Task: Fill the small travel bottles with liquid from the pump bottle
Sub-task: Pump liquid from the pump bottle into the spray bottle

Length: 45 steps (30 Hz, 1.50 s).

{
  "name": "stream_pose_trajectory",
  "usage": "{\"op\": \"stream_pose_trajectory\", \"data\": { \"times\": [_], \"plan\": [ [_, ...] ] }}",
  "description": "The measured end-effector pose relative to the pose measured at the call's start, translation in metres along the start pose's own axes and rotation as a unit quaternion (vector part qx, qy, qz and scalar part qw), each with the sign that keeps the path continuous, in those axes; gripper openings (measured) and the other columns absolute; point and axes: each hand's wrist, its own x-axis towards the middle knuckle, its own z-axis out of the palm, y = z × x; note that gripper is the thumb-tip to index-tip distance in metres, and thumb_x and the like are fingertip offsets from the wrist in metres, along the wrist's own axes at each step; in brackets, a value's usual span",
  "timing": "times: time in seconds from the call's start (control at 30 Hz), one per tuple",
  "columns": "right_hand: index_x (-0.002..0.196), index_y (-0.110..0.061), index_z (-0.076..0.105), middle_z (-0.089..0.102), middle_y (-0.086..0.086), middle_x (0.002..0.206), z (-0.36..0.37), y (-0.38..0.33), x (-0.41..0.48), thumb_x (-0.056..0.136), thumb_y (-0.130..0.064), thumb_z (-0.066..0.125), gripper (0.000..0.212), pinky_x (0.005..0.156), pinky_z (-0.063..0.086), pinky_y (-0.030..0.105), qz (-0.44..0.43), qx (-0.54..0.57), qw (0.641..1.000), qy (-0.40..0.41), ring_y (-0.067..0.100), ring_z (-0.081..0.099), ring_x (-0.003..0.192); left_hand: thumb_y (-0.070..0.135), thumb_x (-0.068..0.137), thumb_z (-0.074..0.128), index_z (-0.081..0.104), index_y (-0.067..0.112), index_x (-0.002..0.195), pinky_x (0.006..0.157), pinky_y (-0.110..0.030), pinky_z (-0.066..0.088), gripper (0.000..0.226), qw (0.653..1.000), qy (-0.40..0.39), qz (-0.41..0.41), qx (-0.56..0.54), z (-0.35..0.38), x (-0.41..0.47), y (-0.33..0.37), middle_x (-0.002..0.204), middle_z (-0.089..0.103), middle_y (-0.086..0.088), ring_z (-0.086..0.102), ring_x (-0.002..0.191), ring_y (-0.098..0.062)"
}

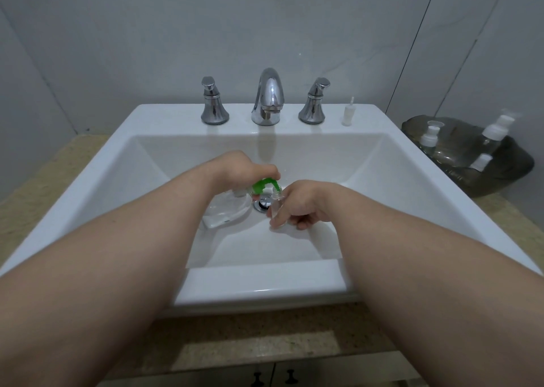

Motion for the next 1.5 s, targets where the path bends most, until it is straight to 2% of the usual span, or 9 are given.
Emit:
{"op": "stream_pose_trajectory", "data": {
  "times": [0.23, 0.47, 0.67, 0.87, 0.93, 1.07, 1.27, 1.4, 1.5],
  "plan": [
    [0.095, -0.013, 0.068, 0.058, 0.007, 0.090, 0.0008, -0.0004, -0.0030, 0.082, 0.000, 0.081, 0.022, 0.081, 0.055, 0.030, -0.012, 0.022, 1.000, 0.008, 0.018, 0.055, 0.074, 0.059, 0.072, 0.075, 0.071, 0.012, 0.066, 0.062, -0.030, 0.040, 0.048, 1.000, -0.003, 0.012, 0.005, -0.0019, -0.0006, -0.0005, 0.064, 0.064, -0.003, 0.050, 0.058, -0.023],
    [0.092, -0.009, 0.067, 0.066, 0.009, 0.082, -0.0005, -0.0016, -0.0062, 0.080, 0.019, 0.072, 0.031, 0.084, 0.061, 0.031, 0.000, 0.067, 0.997, 0.026, 0.021, 0.068, 0.076, 0.086, 0.066, 0.071, 0.072, 0.011, 0.072, 0.070, -0.033, 0.045, 0.075, 1.000, 0.004, -0.002, 0.025, -0.0035, 0.0011, -0.0035, 0.068, 0.065, -0.005, 0.060, 0.069, -0.024],
    [0.096, -0.005, 0.066, 0.065, 0.013, 0.087, 0.0005, -0.0014, -0.0031, 0.082, 0.021, 0.066, 0.029, 0.093, 0.059, 0.038, 0.010, 0.084, 0.995, 0.044, 0.022, 0.068, 0.078, 0.086, 0.066, 0.071, 0.074, 0.010, 0.078, 0.068, -0.033, 0.043, 0.076, 1.000, 0.007, -0.009, 0.016, -0.0029, 0.0018, -0.0042, 0.071, 0.067, -0.006, 0.060, 0.069, -0.024],
    [0.100, 0.001, 0.063, 0.062, 0.018, 0.093, -0.0002, -0.0029, -0.0025, 0.084, 0.022, 0.057, 0.026, 0.092, 0.060, 0.042, 0.024, 0.087, 0.994, 0.065, 0.025, 0.065, 0.076, 0.081, 0.068, 0.073, 0.072, 0.012, 0.070, 0.065, -0.032, 0.043, 0.069, 1.000, 0.019, -0.007, 0.013, -0.0013, 0.0025, -0.0041, 0.069, 0.066, -0.006, 0.059, 0.066, -0.024],
    [0.094, 0.002, 0.062, 0.060, 0.017, 0.083, -0.0003, -0.0042, -0.0041, 0.091, 0.019, 0.042, 0.026, 0.092, 0.059, 0.043, 0.036, 0.105, 0.991, 0.073, 0.025, 0.065, 0.071, 0.081, 0.068, 0.073, 0.071, 0.011, 0.070, 0.066, -0.033, 0.043, 0.070, 1.000, 0.022, -0.007, 0.010, -0.0014, 0.0027, -0.0041, 0.070, 0.066, -0.006, 0.059, 0.067, -0.025],
    [0.091, -0.003, 0.062, 0.055, 0.013, 0.077, -0.0005, -0.0042, -0.0042, 0.095, 0.014, 0.018, 0.048, 0.083, 0.059, 0.037, 0.062, 0.124, 0.986, 0.089, 0.023, 0.065, 0.063, 0.079, 0.070, 0.073, 0.072, 0.011, 0.072, 0.067, -0.032, 0.043, 0.068, 1.000, 0.020, -0.006, 0.009, -0.0005, 0.0021, -0.0037, 0.069, 0.066, -0.006, 0.059, 0.067, -0.024],
    [0.090, -0.002, 0.058, 0.053, 0.014, 0.080, 0.0011, -0.0046, -0.0060, 0.091, 0.018, 0.015, 0.047, 0.087, 0.058, 0.039, 0.067, 0.128, 0.985, 0.098, 0.024, 0.063, 0.067, 0.077, 0.072, 0.073, 0.069, 0.010, 0.071, 0.069, -0.033, 0.044, 0.066, 1.000, 0.021, -0.005, 0.008, 0.0002, 0.0021, -0.0030, 0.070, 0.066, -0.008, 0.060, 0.068, -0.025],
    [0.089, -0.003, 0.059, 0.054, 0.014, 0.080, 0.0025, -0.0047, -0.0040, 0.092, 0.015, 0.016, 0.047, 0.084, 0.058, 0.037, 0.069, 0.126, 0.984, 0.107, 0.023, 0.064, 0.066, 0.072, 0.074, 0.073, 0.071, 0.009, 0.075, 0.070, -0.033, 0.044, 0.063, 1.000, 0.019, -0.003, 0.014, 0.0005, 0.0022, -0.0014, 0.070, 0.066, -0.008, 0.059, 0.068, -0.026],
    [0.095, -0.002, 0.061, 0.056, 0.014, 0.080, 0.0030, -0.0046, -0.0012, 0.094, 0.013, 0.018, 0.046, 0.083, 0.060, 0.037, 0.070, 0.121, 0.984, 0.108, 0.022, 0.065, 0.064, 0.067, 0.071, 0.073, 0.071, 0.010, 0.074, 0.070, -0.033, 0.044, 0.057, 1.000, 0.014, -0.001, 0.015, 0.0000, 0.0039, -0.0023, 0.069, 0.067, -0.008, 0.057, 0.066, -0.026]
  ]
}}
